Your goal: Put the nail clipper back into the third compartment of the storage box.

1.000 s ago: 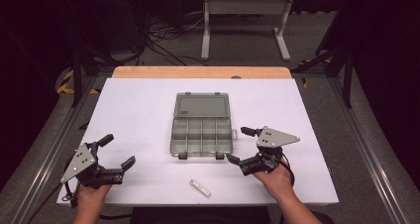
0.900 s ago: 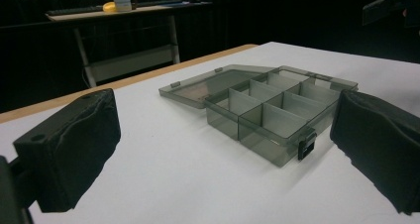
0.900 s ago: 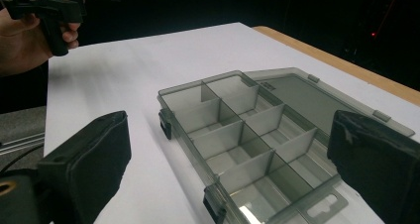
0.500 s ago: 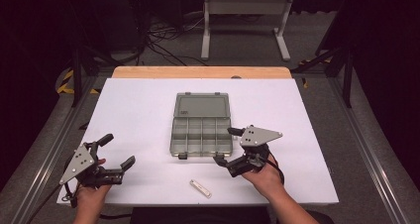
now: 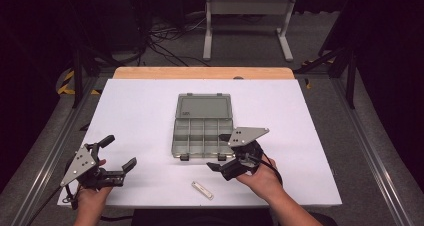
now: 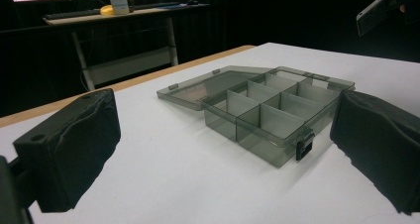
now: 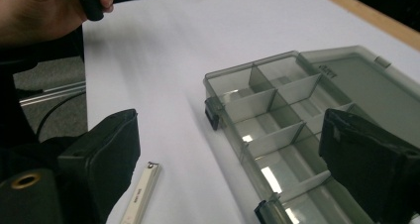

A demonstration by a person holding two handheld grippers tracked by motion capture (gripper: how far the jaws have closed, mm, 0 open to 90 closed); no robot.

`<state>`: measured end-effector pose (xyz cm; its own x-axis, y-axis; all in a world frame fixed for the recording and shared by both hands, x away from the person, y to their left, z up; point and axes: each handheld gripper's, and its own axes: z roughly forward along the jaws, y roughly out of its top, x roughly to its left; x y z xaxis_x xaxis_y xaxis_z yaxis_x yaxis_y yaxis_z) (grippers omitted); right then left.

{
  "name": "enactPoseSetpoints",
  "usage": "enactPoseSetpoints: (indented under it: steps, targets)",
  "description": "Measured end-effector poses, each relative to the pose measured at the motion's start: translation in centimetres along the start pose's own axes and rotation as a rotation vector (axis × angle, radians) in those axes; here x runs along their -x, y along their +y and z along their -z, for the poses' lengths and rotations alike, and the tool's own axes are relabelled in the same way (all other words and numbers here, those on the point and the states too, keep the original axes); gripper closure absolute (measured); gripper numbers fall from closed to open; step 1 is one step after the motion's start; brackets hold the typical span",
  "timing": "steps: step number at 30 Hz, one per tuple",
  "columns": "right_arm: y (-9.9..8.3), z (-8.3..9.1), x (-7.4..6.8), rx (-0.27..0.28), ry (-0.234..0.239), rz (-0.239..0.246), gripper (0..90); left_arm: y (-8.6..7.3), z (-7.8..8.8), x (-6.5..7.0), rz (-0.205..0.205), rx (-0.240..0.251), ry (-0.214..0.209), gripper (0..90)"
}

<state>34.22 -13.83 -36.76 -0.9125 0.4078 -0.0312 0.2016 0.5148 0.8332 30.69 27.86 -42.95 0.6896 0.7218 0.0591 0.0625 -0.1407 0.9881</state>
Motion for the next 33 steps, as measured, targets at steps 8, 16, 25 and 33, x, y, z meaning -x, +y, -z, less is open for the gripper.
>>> enactPoseSetpoints:
  steps: [8, 16, 25, 33]
  targets:
    - [1.4, -1.0, -0.9, -0.154, 0.036, 0.009, 13.9, 0.0, 0.1, 0.0, -0.001, 0.003, 0.0, 0.1]
    - [2.0, -2.1, -1.7, -0.279, 0.069, 0.041, 15.6, 0.0, 0.1, 0.0, -0.003, 0.002, -0.002, 0.1]
    - [2.2, -3.5, -2.4, -0.4, 0.103, 0.064, 16.8, 0.1, -0.1, 0.1, -0.01, -0.001, -0.006, 0.1]
    - [1.5, -4.6, -2.8, -0.48, 0.11, 0.065, 19.3, 0.1, -0.1, 0.2, -0.012, -0.008, -0.008, 0.1]
